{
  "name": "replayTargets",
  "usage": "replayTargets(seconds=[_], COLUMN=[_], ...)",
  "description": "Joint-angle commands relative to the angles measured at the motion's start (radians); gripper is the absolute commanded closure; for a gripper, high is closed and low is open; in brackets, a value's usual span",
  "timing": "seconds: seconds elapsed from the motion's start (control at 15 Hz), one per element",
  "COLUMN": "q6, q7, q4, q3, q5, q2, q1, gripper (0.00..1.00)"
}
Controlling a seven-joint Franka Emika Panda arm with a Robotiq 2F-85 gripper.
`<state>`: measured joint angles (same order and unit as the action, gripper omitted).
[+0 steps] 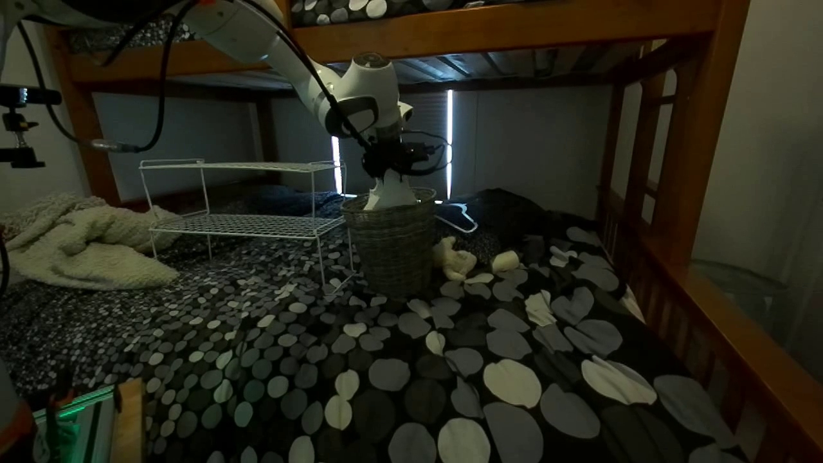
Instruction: Put the towel inside the silver bucket
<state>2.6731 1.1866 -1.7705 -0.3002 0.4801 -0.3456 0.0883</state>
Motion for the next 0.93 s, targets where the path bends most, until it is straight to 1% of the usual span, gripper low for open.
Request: replayTargets(seconds=[0.0, 0.2, 0.27, 0.6, 0.87], q6=[-0.067, -0.137, -0.175, -0.373, -0.463], q7=[-0.041, -0.114, -0.152, -0.325, -0.453], q4=[0.026, 0.036, 0.038, 0.036, 0.027], q3=[-0.009, 0.011, 0.02, 0.051, 0.076], q5=[-0.064, -0.112, -0.133, -0.204, -0.217], q2=[0.012, 0.029, 0.039, 0.104, 0.172], q1=[-0.007, 0.004, 0.007, 0.01, 0.007], gripper=[0.23, 0.01, 0.0, 0.0, 0.0])
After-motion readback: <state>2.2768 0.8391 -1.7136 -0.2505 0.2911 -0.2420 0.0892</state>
